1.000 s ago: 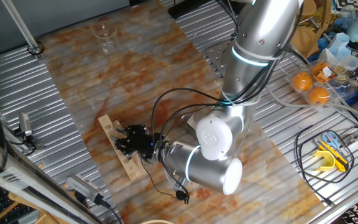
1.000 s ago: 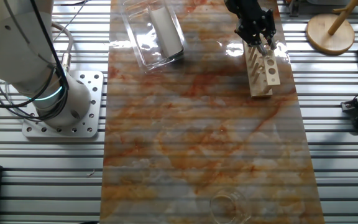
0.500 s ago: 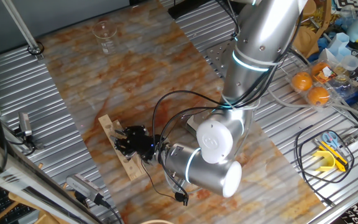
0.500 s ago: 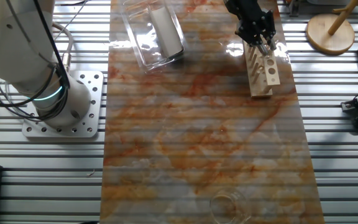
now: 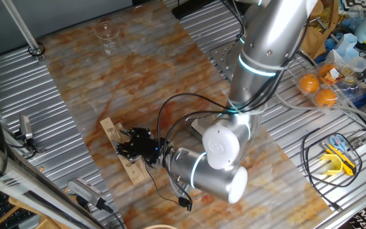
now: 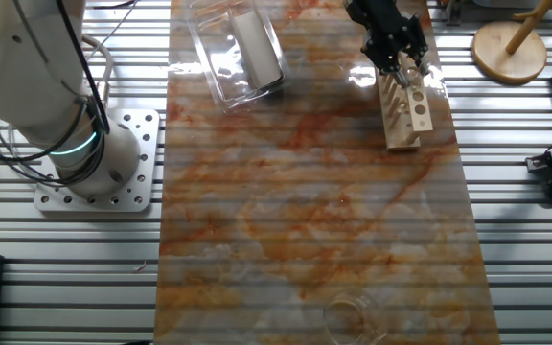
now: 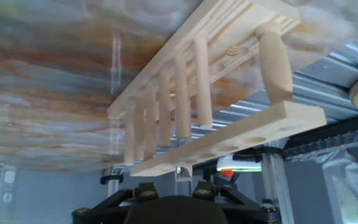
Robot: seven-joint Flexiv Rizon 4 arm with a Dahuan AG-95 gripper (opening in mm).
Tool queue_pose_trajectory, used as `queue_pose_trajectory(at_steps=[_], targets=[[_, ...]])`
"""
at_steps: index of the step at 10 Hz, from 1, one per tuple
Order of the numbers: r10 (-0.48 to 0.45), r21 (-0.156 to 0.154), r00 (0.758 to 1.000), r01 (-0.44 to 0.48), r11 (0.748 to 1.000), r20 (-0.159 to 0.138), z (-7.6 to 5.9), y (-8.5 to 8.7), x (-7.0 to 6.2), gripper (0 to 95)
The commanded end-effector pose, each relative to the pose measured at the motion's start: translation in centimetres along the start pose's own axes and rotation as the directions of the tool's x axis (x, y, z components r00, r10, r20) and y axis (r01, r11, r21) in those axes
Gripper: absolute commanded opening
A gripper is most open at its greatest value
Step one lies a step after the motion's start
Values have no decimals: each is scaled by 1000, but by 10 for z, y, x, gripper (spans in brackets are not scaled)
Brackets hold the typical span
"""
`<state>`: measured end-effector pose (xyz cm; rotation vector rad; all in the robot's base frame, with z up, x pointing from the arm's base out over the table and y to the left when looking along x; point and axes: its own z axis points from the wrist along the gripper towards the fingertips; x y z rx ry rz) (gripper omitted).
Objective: Pour out the test tube
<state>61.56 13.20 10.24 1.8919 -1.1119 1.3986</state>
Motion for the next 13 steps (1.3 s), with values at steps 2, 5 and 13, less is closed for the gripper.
queue_pose_trajectory(at_steps=[2,5,13], targets=[[1,-2,1000,-1,1000,-14,0,0,0,380],[0,-4,999,0,1000,-35,1,0,0,380],[5,-7,998,-5,1000,-56,5,2,2,380]])
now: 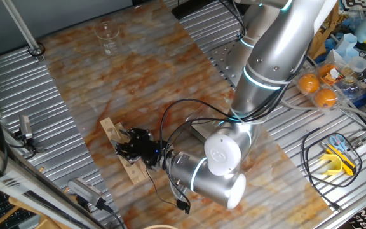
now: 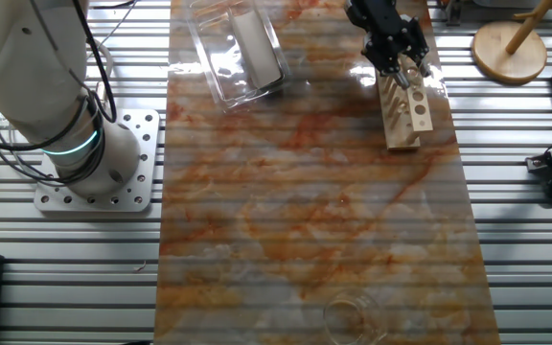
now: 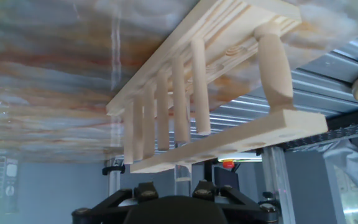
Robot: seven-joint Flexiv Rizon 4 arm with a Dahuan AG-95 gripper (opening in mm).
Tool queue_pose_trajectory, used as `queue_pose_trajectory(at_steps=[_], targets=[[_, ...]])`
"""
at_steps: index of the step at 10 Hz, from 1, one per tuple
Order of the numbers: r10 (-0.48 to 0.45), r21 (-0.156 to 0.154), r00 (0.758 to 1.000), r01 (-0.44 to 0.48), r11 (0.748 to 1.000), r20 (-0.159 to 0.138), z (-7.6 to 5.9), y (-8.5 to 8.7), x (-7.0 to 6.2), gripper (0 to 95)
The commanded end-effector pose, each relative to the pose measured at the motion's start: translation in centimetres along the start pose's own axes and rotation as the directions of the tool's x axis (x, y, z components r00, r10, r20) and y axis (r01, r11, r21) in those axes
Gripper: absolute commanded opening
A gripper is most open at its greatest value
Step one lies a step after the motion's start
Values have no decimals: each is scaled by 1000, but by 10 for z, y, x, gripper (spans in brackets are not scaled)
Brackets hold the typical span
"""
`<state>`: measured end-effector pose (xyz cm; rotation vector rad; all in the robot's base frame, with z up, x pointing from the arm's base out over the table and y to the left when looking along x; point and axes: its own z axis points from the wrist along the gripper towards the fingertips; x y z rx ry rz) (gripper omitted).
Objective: Pour out the test tube
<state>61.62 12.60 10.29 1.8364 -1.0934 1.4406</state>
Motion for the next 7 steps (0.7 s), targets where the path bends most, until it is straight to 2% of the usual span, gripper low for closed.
queue_pose_trajectory(at_steps=[1,4,5,7], targets=[[-1,-2,1000,1,1000,-2,1,0,-2,380],[3,-2,1000,-3,1000,-7,2,0,-2,380],[2,-3,1000,-2,1000,-10,2,0,-2,190],[6,-4,1000,-6,1000,-19,2,0,-2,190]])
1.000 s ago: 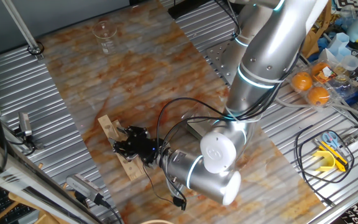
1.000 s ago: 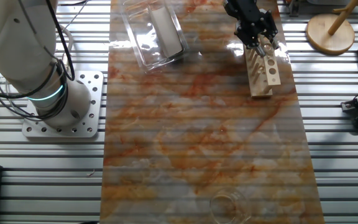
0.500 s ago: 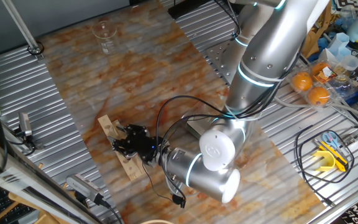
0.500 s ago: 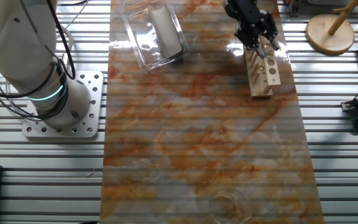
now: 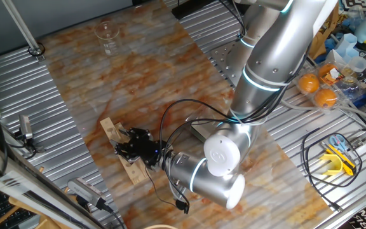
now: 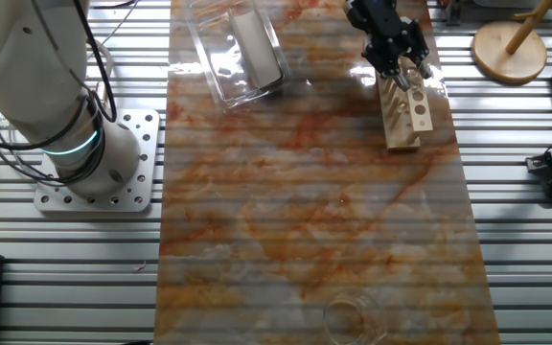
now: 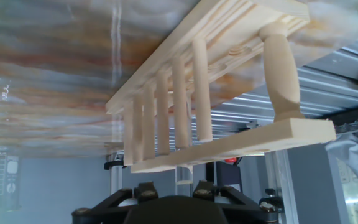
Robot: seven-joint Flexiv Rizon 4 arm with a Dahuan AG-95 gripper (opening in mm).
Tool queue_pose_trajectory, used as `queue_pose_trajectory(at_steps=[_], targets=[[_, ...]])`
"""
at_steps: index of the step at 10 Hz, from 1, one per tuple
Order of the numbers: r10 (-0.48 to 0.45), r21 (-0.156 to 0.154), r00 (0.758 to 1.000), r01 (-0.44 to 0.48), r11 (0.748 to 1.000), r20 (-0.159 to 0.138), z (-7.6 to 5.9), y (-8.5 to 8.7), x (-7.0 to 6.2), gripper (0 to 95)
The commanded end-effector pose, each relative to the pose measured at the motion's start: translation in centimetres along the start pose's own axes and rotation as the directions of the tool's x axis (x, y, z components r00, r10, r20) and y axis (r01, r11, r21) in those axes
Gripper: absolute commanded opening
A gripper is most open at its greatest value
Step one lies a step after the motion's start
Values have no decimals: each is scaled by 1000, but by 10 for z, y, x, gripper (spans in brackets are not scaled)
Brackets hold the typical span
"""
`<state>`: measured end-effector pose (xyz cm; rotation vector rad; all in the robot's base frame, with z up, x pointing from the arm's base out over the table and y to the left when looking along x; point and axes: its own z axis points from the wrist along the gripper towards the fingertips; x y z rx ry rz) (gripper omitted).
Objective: Pour out the test tube
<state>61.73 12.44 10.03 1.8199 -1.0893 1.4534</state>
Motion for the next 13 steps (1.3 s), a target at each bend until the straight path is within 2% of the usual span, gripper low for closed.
queue_pose_trajectory(at_steps=[1,13], targets=[[7,-4,1000,-7,1000,-8,0,0,-1,190],[34,-6,999,-34,999,-23,0,0,-1,190]])
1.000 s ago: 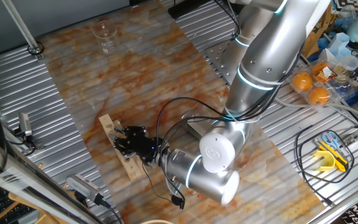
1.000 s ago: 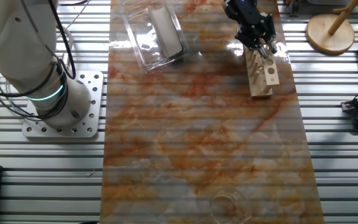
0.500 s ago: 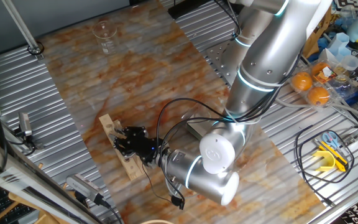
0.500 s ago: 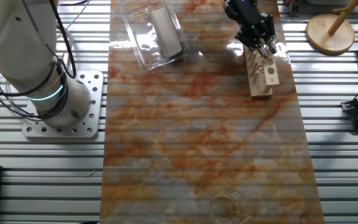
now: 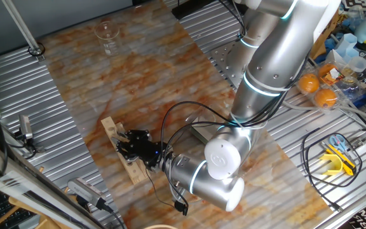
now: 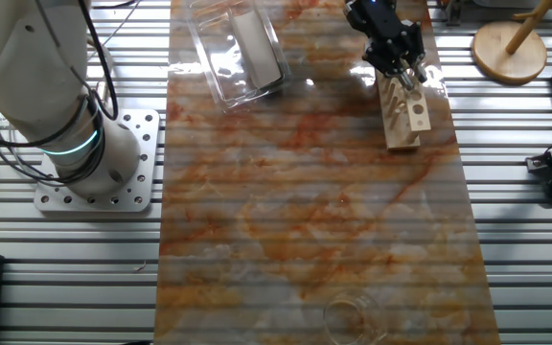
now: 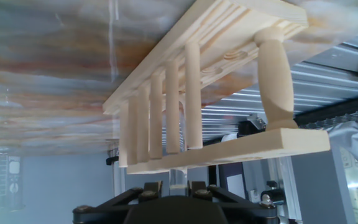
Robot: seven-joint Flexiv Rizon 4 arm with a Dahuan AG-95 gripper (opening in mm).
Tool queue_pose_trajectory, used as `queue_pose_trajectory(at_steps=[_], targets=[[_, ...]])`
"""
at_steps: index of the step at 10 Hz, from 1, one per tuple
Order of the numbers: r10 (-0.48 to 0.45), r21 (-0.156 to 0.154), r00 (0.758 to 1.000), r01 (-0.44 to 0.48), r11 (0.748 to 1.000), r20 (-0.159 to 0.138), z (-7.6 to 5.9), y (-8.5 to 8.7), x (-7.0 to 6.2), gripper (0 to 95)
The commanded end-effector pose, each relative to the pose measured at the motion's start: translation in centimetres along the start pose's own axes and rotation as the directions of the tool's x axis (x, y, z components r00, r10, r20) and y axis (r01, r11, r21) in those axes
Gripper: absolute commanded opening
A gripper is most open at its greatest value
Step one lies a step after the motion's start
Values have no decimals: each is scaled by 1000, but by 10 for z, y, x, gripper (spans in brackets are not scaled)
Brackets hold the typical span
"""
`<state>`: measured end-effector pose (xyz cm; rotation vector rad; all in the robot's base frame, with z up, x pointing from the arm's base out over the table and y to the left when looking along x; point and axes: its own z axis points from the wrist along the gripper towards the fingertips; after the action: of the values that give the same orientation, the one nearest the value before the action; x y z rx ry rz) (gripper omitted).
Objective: Pour out the test tube
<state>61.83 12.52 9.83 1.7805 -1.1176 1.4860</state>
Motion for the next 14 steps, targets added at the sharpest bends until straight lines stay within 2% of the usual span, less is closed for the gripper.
queue_pose_trajectory(at_steps=[1,4,5,11,14], targets=[[1,2,1000,-1,1000,2,0,0,0,190],[5,1,1000,-5,1000,-1,0,0,0,190],[8,1,1000,-8,1000,-6,0,0,0,0],[4,-4,1000,-4,1000,-24,-1,0,0,0],[4,-4,1000,-4,1000,-22,-2,0,2,0]])
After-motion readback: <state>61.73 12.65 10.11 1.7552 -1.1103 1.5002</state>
